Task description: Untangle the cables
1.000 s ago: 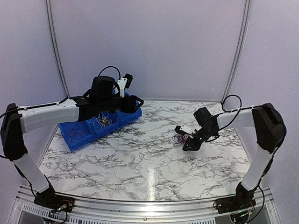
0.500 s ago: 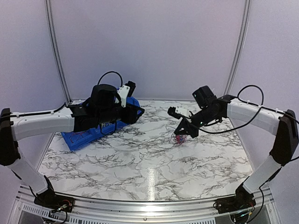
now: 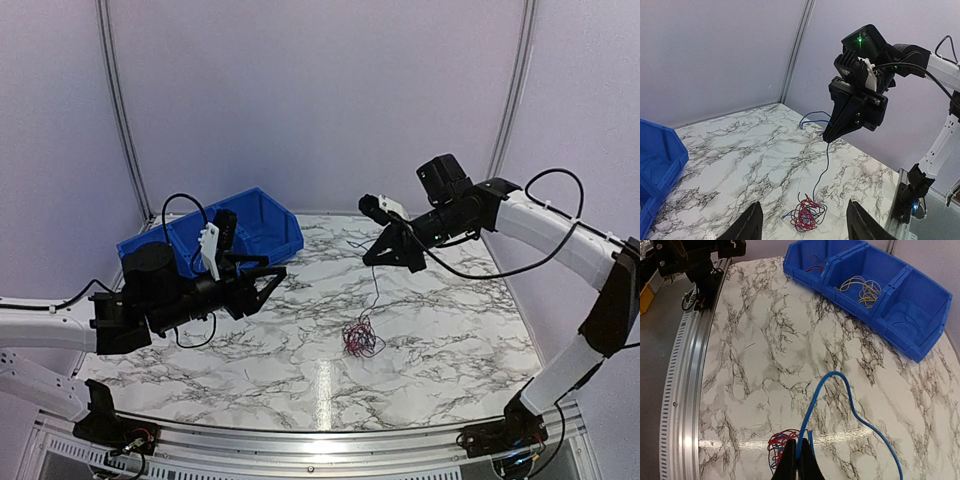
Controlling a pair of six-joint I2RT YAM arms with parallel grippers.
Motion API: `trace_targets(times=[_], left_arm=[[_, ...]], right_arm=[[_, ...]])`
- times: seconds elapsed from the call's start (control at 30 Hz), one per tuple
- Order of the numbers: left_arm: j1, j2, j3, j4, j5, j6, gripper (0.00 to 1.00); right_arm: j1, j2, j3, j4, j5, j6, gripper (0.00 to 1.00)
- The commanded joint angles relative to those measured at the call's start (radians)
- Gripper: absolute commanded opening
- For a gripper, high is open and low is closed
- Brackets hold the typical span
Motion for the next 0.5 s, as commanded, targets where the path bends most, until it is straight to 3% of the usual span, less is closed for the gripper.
trace_targets(times=[0.0,0.2,0.37,0.47], left_arm=[[-0.033,0.049,-0.043,0.138,-0.072,-0.052,0.59],[-0.088,0.197,0.0,0.164,-0.109,0.115,0.59],[-0.087,0.278,0.053,0.106,-0.158,0.436,0.57],[-0.084,0.312,0.093,0.062,-0.098,0.553,0.59]], right_arm=[[0.013,0.018,-0.075,0.044,-0.137,-0.012,0.0],[0.031,0.088,-0.114,0.005,-0.294,-0.081,0.0],[0.079,0.142,-0.116,-0.058,-0.324,-0.146,0.0],[0.094,0.146,-0.128,-0.046,-0.325,-0.145,0.0]])
